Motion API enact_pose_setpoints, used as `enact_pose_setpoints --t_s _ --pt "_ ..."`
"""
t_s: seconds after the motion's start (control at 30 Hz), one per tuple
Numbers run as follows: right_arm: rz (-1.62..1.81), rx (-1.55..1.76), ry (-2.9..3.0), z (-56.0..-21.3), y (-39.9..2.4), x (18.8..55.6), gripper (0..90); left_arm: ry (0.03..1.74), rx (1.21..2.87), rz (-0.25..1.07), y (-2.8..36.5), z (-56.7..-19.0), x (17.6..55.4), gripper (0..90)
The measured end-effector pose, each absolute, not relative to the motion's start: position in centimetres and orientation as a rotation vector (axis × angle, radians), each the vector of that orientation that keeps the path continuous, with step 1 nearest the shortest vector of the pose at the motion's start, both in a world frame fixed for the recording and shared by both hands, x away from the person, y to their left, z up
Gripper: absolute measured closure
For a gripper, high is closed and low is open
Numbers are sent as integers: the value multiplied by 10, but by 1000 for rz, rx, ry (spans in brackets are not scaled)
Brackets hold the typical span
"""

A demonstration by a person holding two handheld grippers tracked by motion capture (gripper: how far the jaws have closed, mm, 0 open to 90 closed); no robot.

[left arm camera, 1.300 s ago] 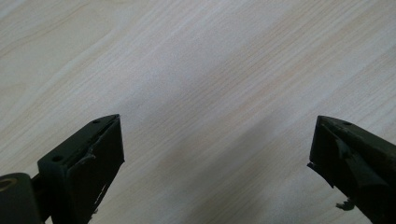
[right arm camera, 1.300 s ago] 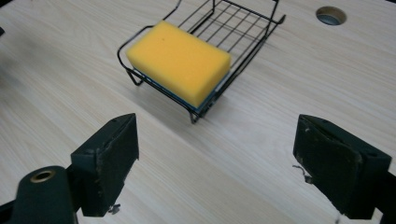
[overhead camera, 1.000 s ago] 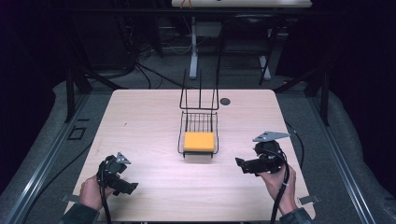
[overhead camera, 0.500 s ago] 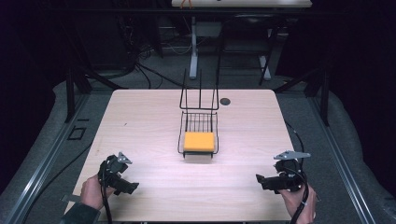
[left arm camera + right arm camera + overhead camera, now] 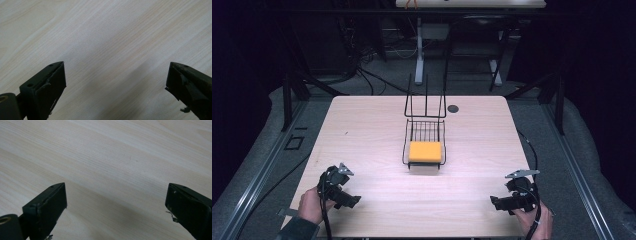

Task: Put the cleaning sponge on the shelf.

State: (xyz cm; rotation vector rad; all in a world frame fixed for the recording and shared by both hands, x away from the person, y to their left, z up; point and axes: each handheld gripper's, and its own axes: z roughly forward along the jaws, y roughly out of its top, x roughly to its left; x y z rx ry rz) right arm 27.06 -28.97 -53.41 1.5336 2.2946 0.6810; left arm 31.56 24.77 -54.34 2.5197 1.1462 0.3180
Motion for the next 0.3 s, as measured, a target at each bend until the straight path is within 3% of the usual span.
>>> enact_pose_setpoints --t_s 0.3 --pt "681 1492 2315 -530 -286 267 39 1145 2523 316 247 -544 315 25"
